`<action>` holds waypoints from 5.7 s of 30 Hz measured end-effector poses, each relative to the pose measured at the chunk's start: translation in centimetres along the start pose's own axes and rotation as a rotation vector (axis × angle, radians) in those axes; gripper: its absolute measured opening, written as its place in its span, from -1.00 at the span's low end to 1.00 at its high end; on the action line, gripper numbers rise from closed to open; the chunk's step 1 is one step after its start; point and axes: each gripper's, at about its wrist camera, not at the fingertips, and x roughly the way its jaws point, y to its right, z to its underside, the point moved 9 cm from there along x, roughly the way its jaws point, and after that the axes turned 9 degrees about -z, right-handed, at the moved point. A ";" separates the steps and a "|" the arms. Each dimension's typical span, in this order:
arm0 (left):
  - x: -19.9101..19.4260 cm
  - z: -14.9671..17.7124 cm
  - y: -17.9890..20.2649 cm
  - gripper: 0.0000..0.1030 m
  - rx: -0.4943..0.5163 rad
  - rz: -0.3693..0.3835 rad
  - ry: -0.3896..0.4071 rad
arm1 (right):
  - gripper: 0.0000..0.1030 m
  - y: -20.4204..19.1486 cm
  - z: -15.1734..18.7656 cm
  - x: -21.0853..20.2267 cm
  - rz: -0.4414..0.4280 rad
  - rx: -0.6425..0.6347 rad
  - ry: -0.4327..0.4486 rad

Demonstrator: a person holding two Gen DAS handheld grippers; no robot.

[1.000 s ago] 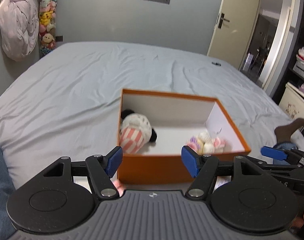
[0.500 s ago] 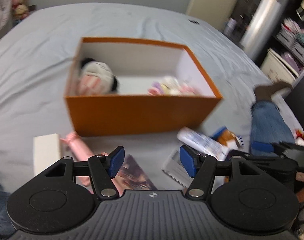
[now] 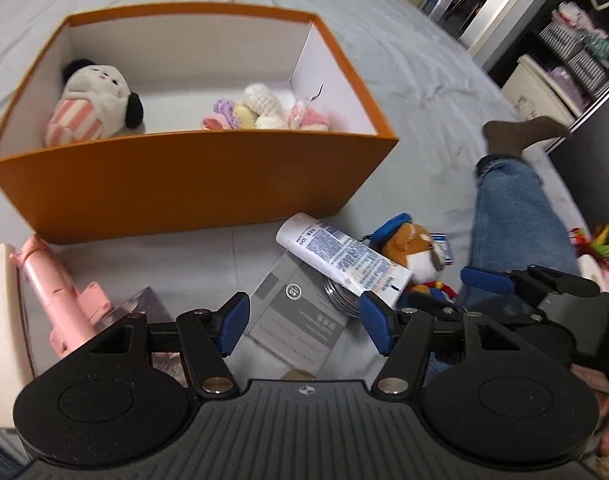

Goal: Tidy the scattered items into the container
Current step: 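Grasp the fox plush with the right tool while the left tool grasps the lotion tube, then carry the fox plush and lotion tube over the box with both tools, then lower the fox plush into the box and open the right tool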

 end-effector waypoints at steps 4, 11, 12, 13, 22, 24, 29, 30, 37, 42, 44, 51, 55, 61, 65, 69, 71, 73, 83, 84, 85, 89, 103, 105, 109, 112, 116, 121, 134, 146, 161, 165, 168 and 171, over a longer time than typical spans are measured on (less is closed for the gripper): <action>2.5 -0.9 0.8 0.33 -0.034 0.029 -0.049 | 0.32 0.6 -0.3 1.1 -0.020 -0.004 -0.034; 6.3 -1.5 0.9 0.24 -0.125 0.066 -0.143 | 0.34 1.3 -0.6 3.2 -0.052 0.019 -0.094; 6.6 -1.6 0.9 0.24 -0.136 0.078 -0.148 | 0.33 1.4 -0.6 3.4 -0.053 0.022 -0.100; 6.9 -1.6 1.0 0.24 -0.143 0.089 -0.153 | 0.33 1.4 -0.6 3.6 -0.053 0.023 -0.106; 8.0 -1.9 2.3 0.17 -0.172 0.147 -0.184 | 0.21 1.6 -0.7 4.7 -0.034 0.026 -0.136; 8.2 -1.9 2.3 0.11 -0.185 0.155 -0.180 | 0.20 1.7 -0.7 4.8 -0.032 0.026 -0.137; 7.8 -2.1 1.4 -0.24 -0.229 0.169 -0.163 | 0.06 1.9 -0.7 4.4 -0.033 0.050 -0.124; 7.6 -2.3 1.2 -0.29 -0.233 0.172 -0.162 | 0.03 1.8 -0.8 4.2 -0.033 0.054 -0.118; 6.8 -2.8 -0.4 -0.35 -0.291 0.158 -0.145 | -0.01 -0.3 -1.2 2.5 -0.145 0.054 -0.084; 7.5 -2.2 -1.3 -0.29 -0.379 0.199 -0.208 | 0.01 -1.8 -1.2 2.8 -0.149 0.013 -0.087; 7.5 -1.9 -1.3 -0.18 -0.376 0.193 -0.220 | 0.03 -1.7 -1.0 3.0 -0.132 0.001 -0.092; 8.3 -1.0 -0.1 -0.02 -0.399 0.251 -0.279 | 0.09 -1.8 -0.8 4.2 -0.123 0.021 -0.119; 8.8 -0.8 0.6 -0.18 -0.413 0.279 -0.273 | 0.10 -1.7 -0.5 4.3 -0.123 0.024 -0.122; 7.9 -1.0 1.1 -0.64 -0.335 0.257 -0.239 | -0.06 -1.6 -0.4 3.8 -0.131 0.041 -0.111; 6.6 -0.5 0.2 -0.73 -0.267 0.222 -0.195 | -0.11 -1.5 -0.4 2.7 -0.136 0.062 -0.090; 4.3 -0.3 -0.4 -0.75 -0.190 0.198 -0.118 | -0.11 -1.7 -0.7 1.1 -0.133 0.064 -0.060; 3.3 -0.1 -0.7 -0.76 -0.177 0.198 -0.095 | -0.11 -1.9 -1.0 0.3 -0.140 0.066 -0.042; 2.2 0.1 -1.2 -0.77 -0.177 0.200 -0.073 | -0.12 -2.2 -1.4 -0.6 -0.149 0.067 -0.023; -4.8 -0.6 -3.1 -0.78 -0.151 0.198 0.104 | -0.12 -5.9 -4.6 -4.7 -0.202 0.001 0.091; -5.5 -0.8 -3.4 -0.78 -0.153 0.194 0.126 | -0.11 -6.4 -5.0 -5.1 -0.209 -0.009 0.105; -6.4 -1.0 -3.6 -0.78 -0.156 0.192 0.149 | -0.11 -6.9 -5.4 -5.5 -0.217 -0.017 0.117; -9.5 -2.3 -4.7 -0.78 -0.174 0.189 0.240 | -0.11 -8.6 -7.2 -7.0 -0.246 -0.044 0.167; -15.9 -11.7 -9.3 -0.78 -0.177 0.071 0.509 | -0.11 -12.1 -18.2 -9.2 -0.362 -0.050 0.345; -14.6 -12.6 -9.8 -0.78 -0.173 0.042 0.488 | -0.11 -12.2 -19.7 -7.8 -0.379 -0.025 0.338; -10.3 -13.5 -10.8 -0.78 -0.173 -0.006 0.402 | -0.11 -12.2 -21.3 -3.5 -0.357 -0.002 0.288; -7.1 -13.5 -11.5 -0.78 -0.186 -0.025 0.352 | -0.11 -12.0 -21.4 0.0 -0.359 0.031 0.226; -4.1 -13.2 -12.2 -0.78 -0.185 -0.052 0.324 | -0.11 -12.2 -21.4 3.9 -0.397 0.099 0.150; -1.8 -12.8 -13.4 -0.78 -0.156 -0.088 0.281 | -0.11 -13.0 -22.3 7.5 -0.407 0.148 0.096; 1.0 -11.7 -14.3 -0.75 -0.059 -0.127 0.216 | -0.06 -13.4 -22.4 13.2 -0.401 0.179 -0.008; -0.4 -11.1 -14.6 -0.19 0.030 -0.153 0.199 | 0.12 -13.2 -22.4 11.8 -0.378 0.021 -0.051; -2.9 -12.0 -15.6 0.03 -0.041 -0.133 0.207 | 0.37 -9.3 -18.1 7.5 -0.260 -0.032 -0.264; -3.1 -12.1 -15.9 0.03 -0.082 -0.109 0.204 | 0.34 -8.7 -17.4 8.3 -0.250 0.103 -0.329; -3.2 -12.1 -16.0 0.03 -0.084 -0.116 0.205 | 0.30 -8.1 -18.0 8.1 -0.234 0.205 -0.294; -3.1 -12.0 -15.9 0.03 -0.087 -0.112 0.202 | 0.26 -7.6 -18.4 8.4 -0.218 0.278 -0.268</action>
